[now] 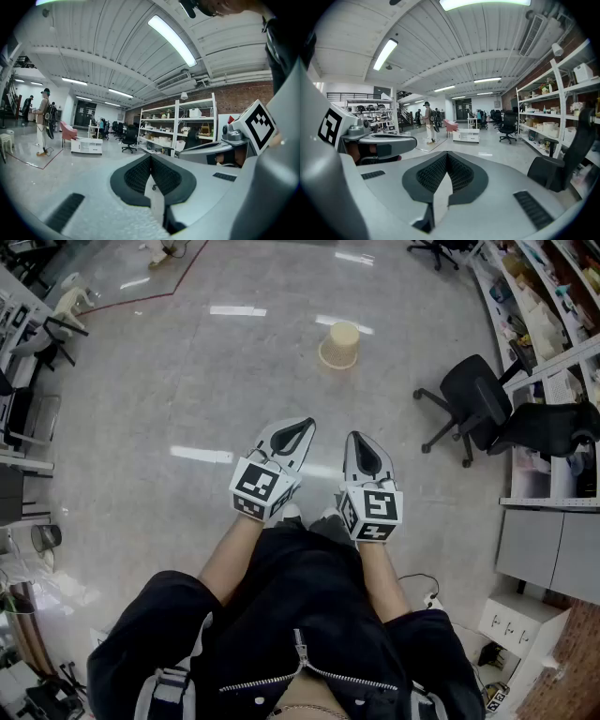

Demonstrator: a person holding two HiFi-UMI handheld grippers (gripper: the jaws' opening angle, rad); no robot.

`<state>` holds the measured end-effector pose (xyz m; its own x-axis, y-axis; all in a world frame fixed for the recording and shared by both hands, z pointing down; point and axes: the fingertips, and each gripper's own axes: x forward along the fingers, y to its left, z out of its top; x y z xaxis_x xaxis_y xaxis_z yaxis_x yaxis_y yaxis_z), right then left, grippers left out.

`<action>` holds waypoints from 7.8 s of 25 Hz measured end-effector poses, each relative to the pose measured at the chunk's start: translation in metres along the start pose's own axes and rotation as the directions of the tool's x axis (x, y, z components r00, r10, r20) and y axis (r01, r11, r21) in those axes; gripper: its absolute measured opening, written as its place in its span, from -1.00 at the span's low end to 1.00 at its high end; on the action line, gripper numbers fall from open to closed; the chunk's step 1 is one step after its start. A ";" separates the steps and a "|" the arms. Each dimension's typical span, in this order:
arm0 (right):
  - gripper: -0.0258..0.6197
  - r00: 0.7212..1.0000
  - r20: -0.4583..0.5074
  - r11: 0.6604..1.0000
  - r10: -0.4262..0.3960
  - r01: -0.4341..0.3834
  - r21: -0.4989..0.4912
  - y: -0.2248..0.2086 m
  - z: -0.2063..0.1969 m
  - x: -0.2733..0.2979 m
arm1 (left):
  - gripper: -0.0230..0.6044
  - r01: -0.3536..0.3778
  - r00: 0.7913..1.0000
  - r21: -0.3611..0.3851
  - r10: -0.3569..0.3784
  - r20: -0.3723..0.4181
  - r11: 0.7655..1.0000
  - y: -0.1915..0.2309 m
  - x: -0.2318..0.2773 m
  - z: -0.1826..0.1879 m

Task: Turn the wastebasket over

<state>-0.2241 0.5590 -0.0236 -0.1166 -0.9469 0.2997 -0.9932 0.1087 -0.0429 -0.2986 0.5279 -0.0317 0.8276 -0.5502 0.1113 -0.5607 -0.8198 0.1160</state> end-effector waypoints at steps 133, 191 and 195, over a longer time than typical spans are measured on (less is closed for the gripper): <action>-0.89 0.983 -0.039 0.984 0.179 -0.179 -0.003 -0.481 0.185 0.678 | -0.91 -0.069 0.997 0.055 0.070 -0.024 0.996 0.390 0.765 0.075; -0.89 0.984 0.104 0.949 0.142 -0.105 -0.297 -0.481 -0.334 0.846 | -0.91 -0.068 0.995 0.121 0.058 0.080 0.990 0.493 0.743 -0.532; -0.89 0.985 0.114 0.953 0.131 -0.094 -0.288 -0.482 -0.355 0.856 | -0.91 -0.084 0.993 0.090 0.076 0.085 0.992 0.498 0.749 -0.553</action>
<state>0.1519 -0.1966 0.5919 -0.2440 -0.9528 0.1808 -0.9381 0.2792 0.2052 0.0271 -0.2046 0.6551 0.7817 -0.6227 0.0355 -0.6234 -0.7817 0.0170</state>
